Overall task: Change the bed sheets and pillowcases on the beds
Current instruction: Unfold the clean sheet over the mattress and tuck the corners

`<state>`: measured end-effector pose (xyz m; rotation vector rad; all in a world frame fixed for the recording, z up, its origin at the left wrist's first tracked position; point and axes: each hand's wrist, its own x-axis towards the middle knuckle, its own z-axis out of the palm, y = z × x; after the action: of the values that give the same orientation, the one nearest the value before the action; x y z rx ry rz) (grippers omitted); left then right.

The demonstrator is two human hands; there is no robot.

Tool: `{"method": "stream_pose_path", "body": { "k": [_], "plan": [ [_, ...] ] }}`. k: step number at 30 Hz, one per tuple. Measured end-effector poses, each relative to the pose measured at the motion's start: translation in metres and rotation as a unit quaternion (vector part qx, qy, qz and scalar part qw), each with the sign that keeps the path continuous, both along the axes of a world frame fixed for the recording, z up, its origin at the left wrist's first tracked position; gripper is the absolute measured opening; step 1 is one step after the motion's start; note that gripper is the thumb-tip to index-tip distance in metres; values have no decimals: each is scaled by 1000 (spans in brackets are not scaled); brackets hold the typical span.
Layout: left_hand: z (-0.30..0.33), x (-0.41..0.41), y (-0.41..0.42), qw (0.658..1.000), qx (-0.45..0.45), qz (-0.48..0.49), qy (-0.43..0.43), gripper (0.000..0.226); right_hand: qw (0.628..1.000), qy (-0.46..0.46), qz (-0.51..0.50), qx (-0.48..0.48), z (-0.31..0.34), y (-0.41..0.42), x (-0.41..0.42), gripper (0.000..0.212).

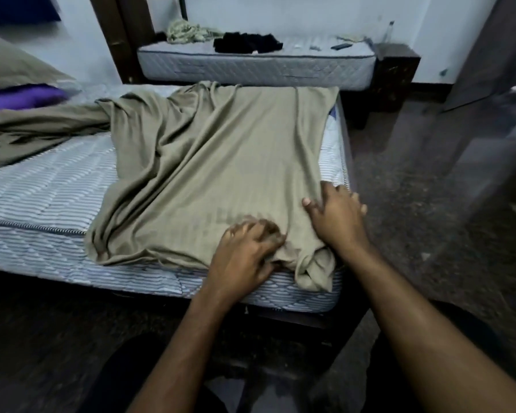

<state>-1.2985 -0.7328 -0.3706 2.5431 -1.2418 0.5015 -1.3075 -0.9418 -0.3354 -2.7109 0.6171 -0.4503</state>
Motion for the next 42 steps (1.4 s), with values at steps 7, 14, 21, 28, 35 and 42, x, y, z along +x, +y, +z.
{"method": "stream_pose_path", "body": {
  "k": [7, 14, 21, 28, 35, 42],
  "plan": [
    [14, -2, 6, 933, -342, 40, 105, 17, 882, -194, 88, 419, 1, 10, 16, 14],
    [42, -5, 6, 837, -496, -30, 229, 36, 487, -54, 40, 871, 23, 17, 3, 90],
    [54, -8, 37, 903, -426, 19, 60, 40, 401, -210, 207, 867, 58, 14, -12, 77],
    [38, -16, 15, 949, -313, -23, 35, 55, 645, -258, 253, 673, 61, 28, -42, 73],
    [3, -14, -54, 935, -281, 28, 213, 70, 923, -374, 86, 11, 58, 36, -55, 52],
    [47, -19, -24, 904, -417, 1, 91, 79, 792, -498, 21, 351, 54, 14, -60, 47]
  ]
}}
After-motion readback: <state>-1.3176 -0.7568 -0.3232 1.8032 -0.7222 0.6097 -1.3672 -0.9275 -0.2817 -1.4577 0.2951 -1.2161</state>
